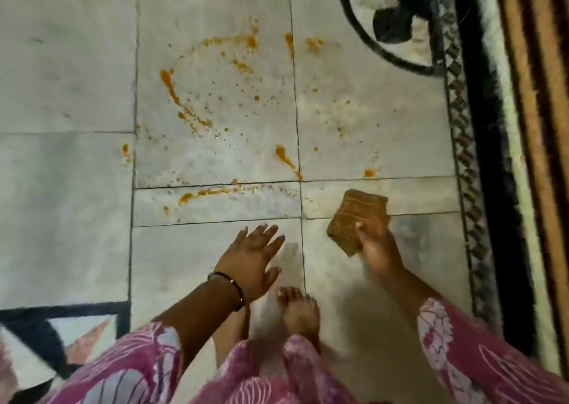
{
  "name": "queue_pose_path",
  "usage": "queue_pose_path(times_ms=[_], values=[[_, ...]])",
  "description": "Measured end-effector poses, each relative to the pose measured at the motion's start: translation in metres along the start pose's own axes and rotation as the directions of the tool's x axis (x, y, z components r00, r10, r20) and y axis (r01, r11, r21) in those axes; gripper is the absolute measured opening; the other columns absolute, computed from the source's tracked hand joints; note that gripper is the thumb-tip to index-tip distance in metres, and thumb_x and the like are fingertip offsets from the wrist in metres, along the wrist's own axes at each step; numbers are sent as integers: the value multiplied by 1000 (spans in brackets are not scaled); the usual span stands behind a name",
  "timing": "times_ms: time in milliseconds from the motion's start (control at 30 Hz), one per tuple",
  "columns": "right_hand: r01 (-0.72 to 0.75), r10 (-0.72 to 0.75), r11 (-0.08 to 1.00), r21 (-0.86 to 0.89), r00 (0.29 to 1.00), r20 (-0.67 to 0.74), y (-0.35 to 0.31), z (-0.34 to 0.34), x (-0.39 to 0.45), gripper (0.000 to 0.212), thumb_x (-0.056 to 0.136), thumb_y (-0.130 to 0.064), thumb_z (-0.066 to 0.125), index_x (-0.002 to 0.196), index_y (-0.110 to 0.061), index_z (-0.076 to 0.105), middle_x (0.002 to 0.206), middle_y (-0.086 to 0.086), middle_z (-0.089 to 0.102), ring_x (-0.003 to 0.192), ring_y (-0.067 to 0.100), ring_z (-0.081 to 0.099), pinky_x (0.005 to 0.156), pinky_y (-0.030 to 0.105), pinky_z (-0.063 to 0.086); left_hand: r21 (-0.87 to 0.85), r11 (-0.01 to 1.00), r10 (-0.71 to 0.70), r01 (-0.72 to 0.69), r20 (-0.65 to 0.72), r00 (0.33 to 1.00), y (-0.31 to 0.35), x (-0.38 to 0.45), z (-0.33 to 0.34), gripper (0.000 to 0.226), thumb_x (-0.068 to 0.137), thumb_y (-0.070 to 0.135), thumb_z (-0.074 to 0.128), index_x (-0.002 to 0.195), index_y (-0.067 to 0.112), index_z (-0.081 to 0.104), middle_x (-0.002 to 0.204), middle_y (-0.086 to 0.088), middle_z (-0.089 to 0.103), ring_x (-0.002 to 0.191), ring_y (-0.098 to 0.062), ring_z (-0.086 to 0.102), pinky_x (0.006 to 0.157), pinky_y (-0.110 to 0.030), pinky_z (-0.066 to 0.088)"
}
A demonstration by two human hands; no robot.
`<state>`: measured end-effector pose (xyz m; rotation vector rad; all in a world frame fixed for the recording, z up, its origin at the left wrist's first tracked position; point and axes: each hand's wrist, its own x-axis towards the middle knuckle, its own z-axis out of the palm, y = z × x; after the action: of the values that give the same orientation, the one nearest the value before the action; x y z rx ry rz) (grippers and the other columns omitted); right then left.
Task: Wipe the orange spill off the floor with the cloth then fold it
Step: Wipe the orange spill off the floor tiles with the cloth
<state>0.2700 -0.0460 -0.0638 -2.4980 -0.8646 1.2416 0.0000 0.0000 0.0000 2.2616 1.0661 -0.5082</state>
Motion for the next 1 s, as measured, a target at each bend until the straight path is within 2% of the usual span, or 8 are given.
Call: queue_pose_path(times_ms=[100, 233, 300, 467, 600, 667, 833, 1000], values=[[-92, 83, 990, -103, 993, -89, 37, 43, 73, 117, 51, -99, 29, 142, -25, 28, 141, 15, 41, 123, 40, 45, 99, 60, 37, 123, 991, 51, -55, 40, 998, -41, 58, 64, 70, 89, 54, 7, 150, 21, -4, 159, -5, -5, 147, -23, -3, 114, -39, -10], [12, -151, 830, -557, 968, -203, 58, 78, 120, 99, 80, -76, 31, 151, -12, 4, 157, 21, 3, 142, 44, 4, 110, 64, 7, 304, 935, 193, -184, 0, 981, -97, 114, 130, 72, 86, 53, 25, 145, 13, 31, 149, -14, 37, 135, -29, 39, 114, -48, 17], [106, -350, 752, -651, 901, -257, 69, 90, 119, 96, 80, -71, 25, 151, -8, 11, 156, 24, 9, 140, 49, 8, 107, 66, 7, 335, 912, 262, -236, -37, 964, -119, 127, 152, 73, 89, 55, 33, 146, 9, 32, 152, -13, 30, 138, -28, 32, 112, -47, 19], [556, -730, 322, -766, 661, 173, 99, 118, 94, 85, 76, -72, 36, 141, -17, 34, 147, 18, 37, 137, 49, 14, 101, 73, 15, 269, 948, 226, -168, -201, 953, -143, 122, 172, 87, 87, 68, 32, 148, 7, 24, 156, -11, 20, 144, -24, 19, 113, -48, 18], [748, -798, 32, -663, 418, 433, 56, 168, 82, 72, 73, -58, 51, 137, -27, 43, 145, 2, 45, 140, 37, 18, 104, 71, 9, 327, 915, 309, -235, -194, 931, -162, 122, 170, 88, 86, 71, 34, 146, 7, 29, 154, -11, 26, 141, -25, 25, 110, -49, 22], [725, -818, 16, -689, 406, 408, 26, 172, 100, 68, 74, -50, 47, 137, -26, 45, 147, 2, 43, 140, 32, 22, 107, 68, 6, 315, 916, 314, -248, -182, 932, -164, 124, 168, 88, 86, 70, 35, 146, 6, 30, 154, -11, 27, 141, -25, 25, 110, -48, 21], [542, -732, 366, -757, 670, 125, 62, 119, 115, 70, 83, -48, 41, 146, -18, 34, 151, 5, 35, 144, 27, 13, 113, 56, 7, 284, 931, 299, -230, -228, 927, -159, 123, 173, 85, 87, 67, 35, 147, 7, 28, 155, -10, 24, 144, -23, 20, 113, -49, 19], [746, -846, 108, -657, 416, 334, 92, 151, 72, 61, 82, -45, 50, 138, -22, 43, 147, 1, 43, 143, 22, 22, 110, 57, 18, 308, 914, 352, -264, -280, 893, -166, 125, 176, 85, 87, 66, 37, 147, 7, 27, 156, -10, 23, 144, -23, 20, 113, -48, 18]])
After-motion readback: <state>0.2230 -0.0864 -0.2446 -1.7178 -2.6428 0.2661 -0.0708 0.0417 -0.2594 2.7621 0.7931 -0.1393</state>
